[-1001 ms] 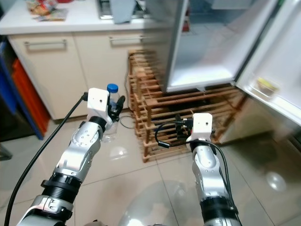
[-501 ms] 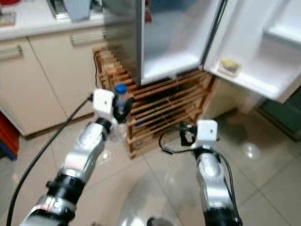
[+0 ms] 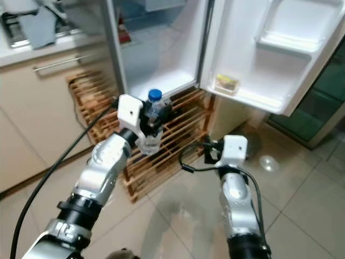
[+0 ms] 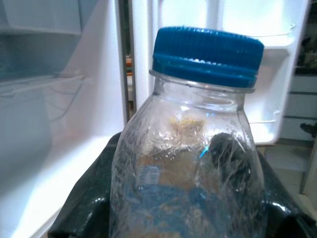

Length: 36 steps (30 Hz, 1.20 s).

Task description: Restocking fridge

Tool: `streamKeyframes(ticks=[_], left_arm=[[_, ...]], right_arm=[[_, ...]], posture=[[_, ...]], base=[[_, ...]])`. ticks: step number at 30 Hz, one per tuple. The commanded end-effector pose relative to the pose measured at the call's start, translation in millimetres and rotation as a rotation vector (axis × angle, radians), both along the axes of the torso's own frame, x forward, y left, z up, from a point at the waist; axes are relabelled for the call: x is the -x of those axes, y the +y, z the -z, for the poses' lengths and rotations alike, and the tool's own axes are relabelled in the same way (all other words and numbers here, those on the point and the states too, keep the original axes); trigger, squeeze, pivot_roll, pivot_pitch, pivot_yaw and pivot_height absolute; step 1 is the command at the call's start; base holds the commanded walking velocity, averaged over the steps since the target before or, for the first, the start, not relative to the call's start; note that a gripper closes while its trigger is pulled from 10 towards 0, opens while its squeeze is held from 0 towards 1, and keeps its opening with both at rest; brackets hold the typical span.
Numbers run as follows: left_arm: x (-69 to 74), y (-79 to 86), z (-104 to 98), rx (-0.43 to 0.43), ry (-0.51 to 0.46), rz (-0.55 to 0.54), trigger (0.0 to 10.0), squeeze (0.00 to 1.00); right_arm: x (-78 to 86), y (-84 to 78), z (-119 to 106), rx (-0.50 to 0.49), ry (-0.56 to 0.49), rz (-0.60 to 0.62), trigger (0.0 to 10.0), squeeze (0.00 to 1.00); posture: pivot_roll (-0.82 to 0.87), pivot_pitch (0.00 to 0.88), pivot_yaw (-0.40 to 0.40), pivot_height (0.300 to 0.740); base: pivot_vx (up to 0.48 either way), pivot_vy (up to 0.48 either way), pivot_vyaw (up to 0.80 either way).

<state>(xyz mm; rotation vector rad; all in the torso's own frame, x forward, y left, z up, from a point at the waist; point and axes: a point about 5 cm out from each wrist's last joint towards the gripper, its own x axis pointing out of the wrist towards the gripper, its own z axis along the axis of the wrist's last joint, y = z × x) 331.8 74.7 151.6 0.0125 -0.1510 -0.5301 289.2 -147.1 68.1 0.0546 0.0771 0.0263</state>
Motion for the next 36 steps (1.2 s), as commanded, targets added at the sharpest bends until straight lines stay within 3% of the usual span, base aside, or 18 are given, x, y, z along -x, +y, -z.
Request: streamKeyframes(ticks=[1,14,23,27,33,35,36], left_arm=[[0.6,-13.4,-13,0.017,-0.054,0.055,10.0,0.00],[-4.2,-17.0,-21,0.040,-0.065,0.071,10.0,0.00],[0.8,-7.1,-40,0.131,-0.120,0.078,10.0,0.00],[0.1,6.2,-46,0.137,-0.147,0.001,10.0,0.00],[-5.4,11.2,-44,0.152,-0.131,-0.101,10.0,0.00],[-14.9,18.0,-34,0.330,-0.009,-0.246,10.0,0.00],[-14.9,18.0,-34,0.330,-0.009,-0.246,10.0,0.00]], right_arm=[[0.3,-13.3,0,0.026,0.001,0.030,10.0,0.11],[-1.1,-18.0,-5,0.027,-0.024,0.037,10.0,0.11],[4.4,-15.4,-1,0.031,-0.010,0.025,10.0,0.10],[4.4,-15.7,-1,0.036,-0.005,0.011,10.0,0.10],[2.5,-14.5,-2,0.046,-0.006,-0.010,10.0,0.09],[2.3,-13.2,-2,0.050,-0.007,-0.017,10.0,0.09],[2.3,-13.2,-2,0.050,-0.007,-0.017,10.0,0.09]], posture=[[-0.06,0.000,0.018,0.740],[-0.08,0.000,0.032,0.740],[-0.08,0.000,0.032,0.740],[-0.08,0.000,0.021,0.740],[-0.07,0.000,0.013,0.740],[-0.07,0.000,0.010,0.740],[-0.07,0.000,0.010,0.740]], base=[[0.480,0.000,-0.69],[0.480,0.000,-0.69],[0.317,0.000,0.00],[0.000,0.000,0.00],[0.000,0.000,0.00],[0.000,0.000,0.00],[0.000,0.000,0.00]])
